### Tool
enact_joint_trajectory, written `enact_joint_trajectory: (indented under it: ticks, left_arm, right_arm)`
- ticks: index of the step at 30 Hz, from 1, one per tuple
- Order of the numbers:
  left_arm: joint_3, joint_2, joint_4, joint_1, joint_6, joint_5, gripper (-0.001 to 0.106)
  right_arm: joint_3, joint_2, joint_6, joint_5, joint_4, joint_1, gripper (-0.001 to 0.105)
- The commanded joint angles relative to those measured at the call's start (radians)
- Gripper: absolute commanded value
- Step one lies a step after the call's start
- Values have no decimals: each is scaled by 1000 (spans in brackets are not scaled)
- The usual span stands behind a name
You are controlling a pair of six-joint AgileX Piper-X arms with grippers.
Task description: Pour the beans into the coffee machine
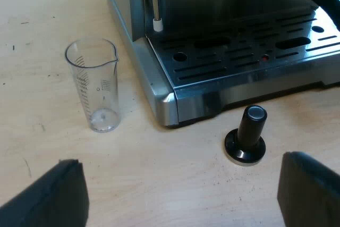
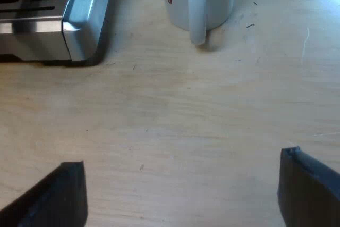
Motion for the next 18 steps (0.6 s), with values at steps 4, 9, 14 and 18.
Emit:
enact_joint_trajectory:
  ticks: [4, 9, 14, 18]
  left_arm:
    - [-4, -36, -12, -1, -2, 5, 86]
    - [-4, -36, -12, -1, 30, 5, 86]
    - [-4, -39, -12, -1, 30, 5, 86]
    - [-4, -41, -15, -1, 30, 5, 86]
  right_arm:
    - [-6, -46, -5, -3, -8, -4, 79]
    - [-6, -46, -5, -3, -8, -4, 79]
    - [-6, -46, -5, -3, -8, -4, 79]
    - [-6, -46, -5, -3, -8, -4, 79]
